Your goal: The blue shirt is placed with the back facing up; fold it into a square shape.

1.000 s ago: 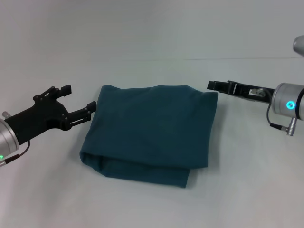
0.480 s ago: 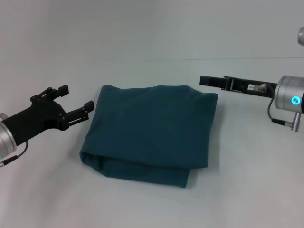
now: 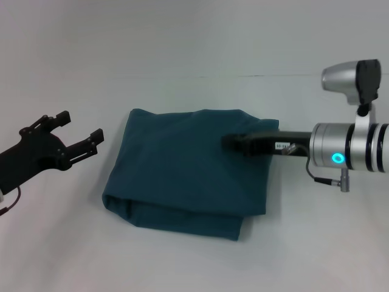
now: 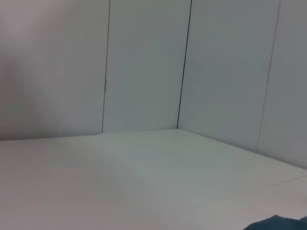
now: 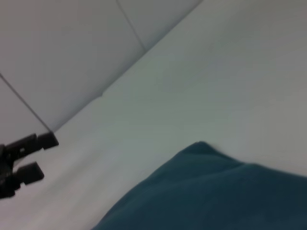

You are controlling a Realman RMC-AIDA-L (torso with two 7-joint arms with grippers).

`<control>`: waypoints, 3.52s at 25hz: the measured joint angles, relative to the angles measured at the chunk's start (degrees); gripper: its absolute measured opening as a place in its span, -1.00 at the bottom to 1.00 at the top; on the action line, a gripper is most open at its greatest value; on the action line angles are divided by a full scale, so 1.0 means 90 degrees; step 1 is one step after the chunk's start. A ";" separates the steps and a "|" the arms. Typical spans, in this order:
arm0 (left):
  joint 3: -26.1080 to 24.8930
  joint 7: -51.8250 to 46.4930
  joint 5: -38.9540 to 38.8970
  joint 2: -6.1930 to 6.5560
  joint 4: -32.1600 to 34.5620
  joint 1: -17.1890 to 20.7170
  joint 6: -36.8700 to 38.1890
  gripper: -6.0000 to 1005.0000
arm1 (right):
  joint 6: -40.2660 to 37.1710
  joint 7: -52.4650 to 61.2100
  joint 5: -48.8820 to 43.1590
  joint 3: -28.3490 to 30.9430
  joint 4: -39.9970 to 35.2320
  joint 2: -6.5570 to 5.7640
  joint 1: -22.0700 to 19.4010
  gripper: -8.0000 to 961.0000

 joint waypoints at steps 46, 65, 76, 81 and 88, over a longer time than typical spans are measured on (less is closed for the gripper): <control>-0.0129 0.0039 -0.0016 -0.0011 -0.0037 0.0097 0.0241 0.82 | 0.1667 0.0769 -0.0191 -0.1174 0.0267 0.0099 0.0876 -0.99; -0.0131 0.0042 -0.0002 0.0000 -0.0056 0.0063 0.0126 0.82 | 0.1109 0.0766 -0.0146 -0.1466 0.0279 0.0105 0.0667 -0.99; -0.0137 0.0006 -0.0016 -0.0003 -0.0105 0.0025 -0.0157 0.82 | 0.0833 0.0753 0.0133 -0.1395 -0.0476 0.0049 0.0332 -0.96; -0.0091 0.0003 0.0006 -0.0014 -0.0310 -0.0152 -0.0567 0.82 | 0.0562 0.0751 0.0136 -0.0944 -0.0561 0.0015 0.0180 -0.93; 0.0445 -0.0108 0.0142 0.0000 -0.0462 -0.0301 -0.1009 0.82 | -0.0529 0.0788 0.0136 -0.0155 -0.1229 -0.0110 -0.0347 -0.89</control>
